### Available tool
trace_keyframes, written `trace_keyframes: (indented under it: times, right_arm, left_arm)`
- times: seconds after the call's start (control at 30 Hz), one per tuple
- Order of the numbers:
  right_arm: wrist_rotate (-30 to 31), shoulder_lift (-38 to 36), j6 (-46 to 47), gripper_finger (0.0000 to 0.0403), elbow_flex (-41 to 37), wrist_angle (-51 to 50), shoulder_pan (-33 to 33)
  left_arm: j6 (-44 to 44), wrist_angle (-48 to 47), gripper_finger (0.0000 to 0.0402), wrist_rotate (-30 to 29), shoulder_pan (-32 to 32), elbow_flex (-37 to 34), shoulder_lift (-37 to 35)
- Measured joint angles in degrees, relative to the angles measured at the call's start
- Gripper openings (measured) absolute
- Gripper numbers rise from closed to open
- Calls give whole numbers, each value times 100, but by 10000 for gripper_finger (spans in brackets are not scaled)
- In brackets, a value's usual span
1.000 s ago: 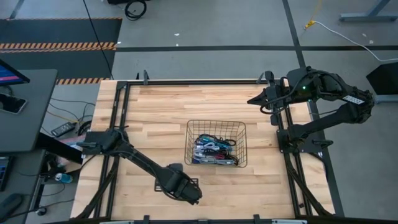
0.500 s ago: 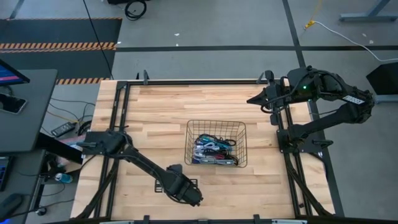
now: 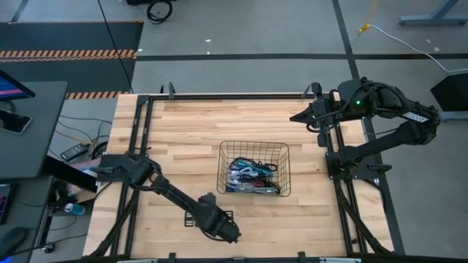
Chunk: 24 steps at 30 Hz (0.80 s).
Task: Pick and place USB-C Cables
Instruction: Put the black green charger cable into the wire basket
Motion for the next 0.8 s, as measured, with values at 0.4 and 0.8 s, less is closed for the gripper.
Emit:
trace_keyframes:
  times: [0.4, 0.8]
  right_arm:
    - [-1, 0, 0, 4, -1, -4, 0]
    - [0, 0, 0, 4, -2, -4, 0]
  left_arm:
    - [8, 389, 178, -56, 13, 11, 194]
    - [243, 398, 20, -60, -6, 56, 182]
